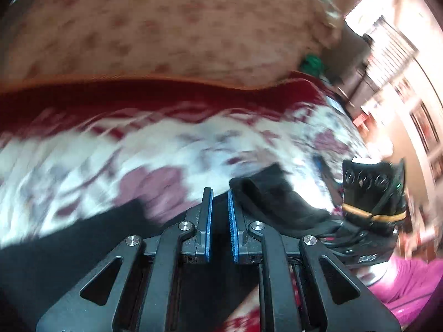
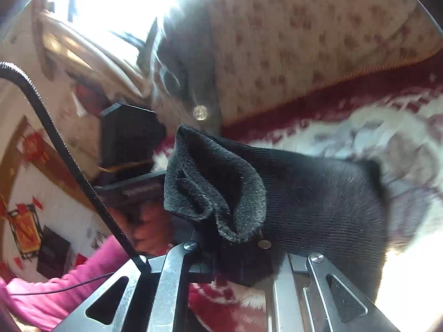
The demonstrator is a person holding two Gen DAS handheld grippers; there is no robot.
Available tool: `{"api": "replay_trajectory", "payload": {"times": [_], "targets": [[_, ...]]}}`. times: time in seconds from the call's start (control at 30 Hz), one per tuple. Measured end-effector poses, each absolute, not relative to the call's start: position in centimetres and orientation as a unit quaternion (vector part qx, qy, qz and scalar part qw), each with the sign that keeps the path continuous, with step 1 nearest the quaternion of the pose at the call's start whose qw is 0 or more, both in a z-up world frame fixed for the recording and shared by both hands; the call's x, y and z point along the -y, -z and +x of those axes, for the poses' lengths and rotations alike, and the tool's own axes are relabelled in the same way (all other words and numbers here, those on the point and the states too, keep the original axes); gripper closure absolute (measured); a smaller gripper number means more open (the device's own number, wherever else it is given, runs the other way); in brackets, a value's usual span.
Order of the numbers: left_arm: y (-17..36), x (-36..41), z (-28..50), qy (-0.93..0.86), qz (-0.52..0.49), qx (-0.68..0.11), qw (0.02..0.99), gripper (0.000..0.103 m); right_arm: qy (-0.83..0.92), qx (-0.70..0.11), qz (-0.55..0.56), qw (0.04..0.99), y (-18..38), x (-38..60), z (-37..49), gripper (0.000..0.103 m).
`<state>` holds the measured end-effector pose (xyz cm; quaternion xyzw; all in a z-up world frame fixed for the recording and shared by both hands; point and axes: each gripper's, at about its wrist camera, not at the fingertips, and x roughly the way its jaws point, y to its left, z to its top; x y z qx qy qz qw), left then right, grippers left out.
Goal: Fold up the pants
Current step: 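Grasp the leg end with the right gripper while the left gripper pinches the pants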
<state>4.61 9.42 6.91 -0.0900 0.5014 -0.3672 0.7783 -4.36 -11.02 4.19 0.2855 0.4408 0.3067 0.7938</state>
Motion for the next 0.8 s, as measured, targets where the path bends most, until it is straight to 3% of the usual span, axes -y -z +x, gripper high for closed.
{"api": "replay_trajectory", "payload": {"times": [0.1, 0.23, 0.57, 0.8], "targets": [[-5.9, -12.8, 3.9, 0.334, -0.116, -0.507, 0.786, 0.093, -0.291, -0.479, 0.284, 0.778, -1.7, 8.6, -3.0, 0.077], [-6.1, -15.2, 2.7, 0.316, -0.138, -0.496, 0.797, 0.093, -0.318, -0.47, 0.26, 0.781, -2.5, 6.8, -2.8, 0.056], [-6.7, -15.0, 0.1, 0.306, -0.142, -0.489, 0.804, 0.093, -0.337, -0.451, 0.306, 0.768, -5.1, 9.1, -5.1, 0.056], [-7.1, -15.7, -2.1, 0.251, -0.143, -0.485, 0.826, 0.093, -0.329, -0.446, 0.265, 0.788, -6.9, 8.5, -5.7, 0.056]]}}
